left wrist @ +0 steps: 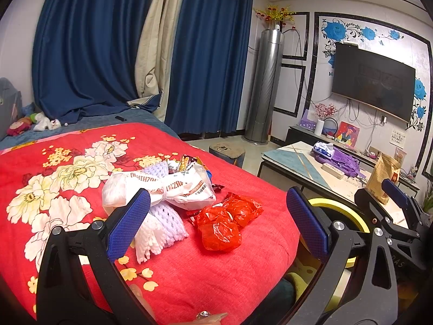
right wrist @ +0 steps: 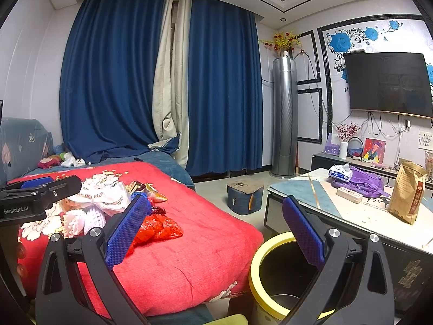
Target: Collect trash
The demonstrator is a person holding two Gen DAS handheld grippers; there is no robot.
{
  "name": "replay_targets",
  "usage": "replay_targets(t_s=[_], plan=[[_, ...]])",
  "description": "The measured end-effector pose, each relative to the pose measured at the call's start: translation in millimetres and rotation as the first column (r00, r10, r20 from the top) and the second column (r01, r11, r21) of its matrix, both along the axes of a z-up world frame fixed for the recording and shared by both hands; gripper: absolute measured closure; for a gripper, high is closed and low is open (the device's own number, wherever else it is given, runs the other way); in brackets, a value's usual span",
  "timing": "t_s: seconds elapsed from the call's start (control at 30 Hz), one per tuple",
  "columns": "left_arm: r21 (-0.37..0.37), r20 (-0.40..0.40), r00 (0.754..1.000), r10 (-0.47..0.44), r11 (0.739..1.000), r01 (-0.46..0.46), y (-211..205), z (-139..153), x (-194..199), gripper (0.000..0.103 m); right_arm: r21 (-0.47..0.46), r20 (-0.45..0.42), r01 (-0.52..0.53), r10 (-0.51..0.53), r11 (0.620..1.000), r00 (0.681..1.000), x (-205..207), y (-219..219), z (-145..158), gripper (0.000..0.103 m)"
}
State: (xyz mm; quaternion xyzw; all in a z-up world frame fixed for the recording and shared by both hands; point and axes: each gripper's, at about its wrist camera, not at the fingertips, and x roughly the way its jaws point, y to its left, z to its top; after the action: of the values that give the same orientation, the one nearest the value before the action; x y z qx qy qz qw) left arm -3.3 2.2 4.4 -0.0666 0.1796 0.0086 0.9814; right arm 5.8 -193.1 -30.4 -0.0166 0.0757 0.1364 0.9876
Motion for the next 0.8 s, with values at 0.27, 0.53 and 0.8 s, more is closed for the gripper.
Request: replay_targets(t_s=[0.27, 0.53, 0.8], plan=[[-0.001, 0.002, 1.000, -0.001, 1.000, 0.001, 1.1, 0.6, -0.3, 0.011, 0.000, 0.001, 0.001, -0.001, 1.000, 1.000, -0.6, -0.5, 1.0, 0.006], [-0.001, 0.002, 1.000, -0.001, 1.000, 0.001, 1.0, 0.4, -0.3, 0.011, -0.002, -0.003, 0.001, -0.001, 1.000, 1.000, -0.9, -1.6, 1.3, 0.006], [-0.004, -0.001, 1.000, 0.001, 1.000, -0.001, 1.4, 0.4, -0.5, 0.011, -0.010, -0.013, -0.001, 0.001, 1.000, 1.000, -3.7, -4.2, 1.2, 0.006]])
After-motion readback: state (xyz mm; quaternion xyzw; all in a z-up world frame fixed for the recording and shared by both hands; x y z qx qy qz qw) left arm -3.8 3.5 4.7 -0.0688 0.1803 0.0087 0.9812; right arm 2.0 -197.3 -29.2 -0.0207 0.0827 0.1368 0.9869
